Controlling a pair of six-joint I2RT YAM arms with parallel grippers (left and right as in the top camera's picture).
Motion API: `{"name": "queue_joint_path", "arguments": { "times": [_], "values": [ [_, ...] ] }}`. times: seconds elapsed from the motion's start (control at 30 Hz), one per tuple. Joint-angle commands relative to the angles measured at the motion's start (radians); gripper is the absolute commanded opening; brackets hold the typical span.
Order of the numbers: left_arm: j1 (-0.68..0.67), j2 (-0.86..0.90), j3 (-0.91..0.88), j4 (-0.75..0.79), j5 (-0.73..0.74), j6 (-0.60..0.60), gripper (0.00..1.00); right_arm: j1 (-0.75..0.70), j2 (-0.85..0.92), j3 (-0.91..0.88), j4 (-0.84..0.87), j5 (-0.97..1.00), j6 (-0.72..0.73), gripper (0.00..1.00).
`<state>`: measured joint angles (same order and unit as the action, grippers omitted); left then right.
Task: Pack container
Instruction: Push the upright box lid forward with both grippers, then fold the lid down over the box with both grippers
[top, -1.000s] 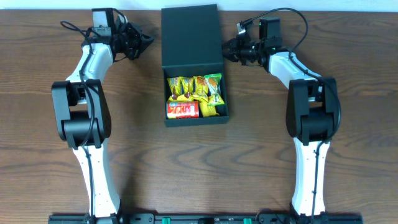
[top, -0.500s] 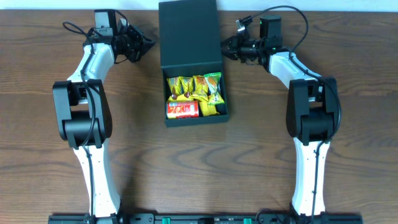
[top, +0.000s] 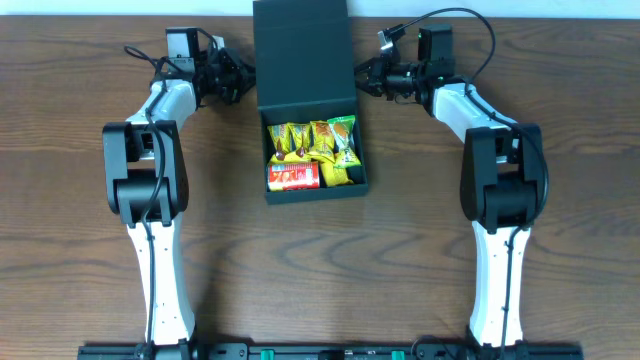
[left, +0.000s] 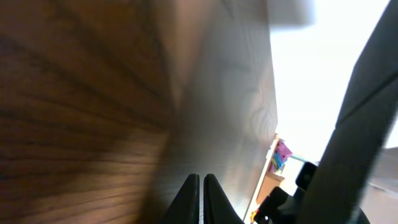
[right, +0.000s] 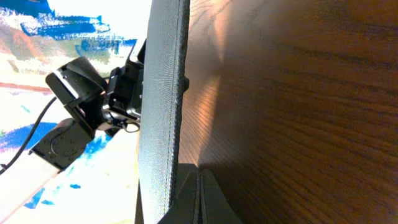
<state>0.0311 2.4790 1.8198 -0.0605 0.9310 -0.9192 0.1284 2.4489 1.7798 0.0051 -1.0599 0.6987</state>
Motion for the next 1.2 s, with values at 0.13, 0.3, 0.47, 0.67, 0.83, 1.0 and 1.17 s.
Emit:
{"name": "queue_joint_path", "arguments": {
  "times": [0.13, 0.3, 0.47, 0.67, 0.83, 1.0, 1.17],
  "values": [
    [0.011, -0.008, 0.008, 0.193, 0.133, -0.088, 0.06, 0.002, 0.003, 0.000, 0.006, -0.068, -0.027, 0.02],
    [0.026, -0.008, 0.008, 0.290, 0.208, -0.114, 0.06, 0.002, 0.003, 0.000, 0.006, -0.071, -0.027, 0.02],
    [0.046, -0.008, 0.008, 0.365, 0.306, -0.114, 0.06, -0.004, 0.003, 0.000, 0.016, -0.105, -0.045, 0.02],
    [0.055, -0.008, 0.008, 0.442, 0.421, -0.114, 0.06, -0.018, 0.003, 0.000, 0.119, -0.214, -0.029, 0.02],
    [0.054, -0.009, 0.008, 0.445, 0.478, -0.117, 0.06, -0.026, 0.003, 0.000, 0.233, -0.295, 0.039, 0.02],
    [0.053, -0.009, 0.008, 0.449, 0.484, -0.117, 0.06, -0.052, 0.003, 0.000, 0.306, -0.285, 0.107, 0.02],
    [0.053, -0.009, 0.008, 0.466, 0.483, -0.117, 0.06, -0.077, 0.003, 0.000, 0.355, -0.297, 0.146, 0.02]
  ]
}}
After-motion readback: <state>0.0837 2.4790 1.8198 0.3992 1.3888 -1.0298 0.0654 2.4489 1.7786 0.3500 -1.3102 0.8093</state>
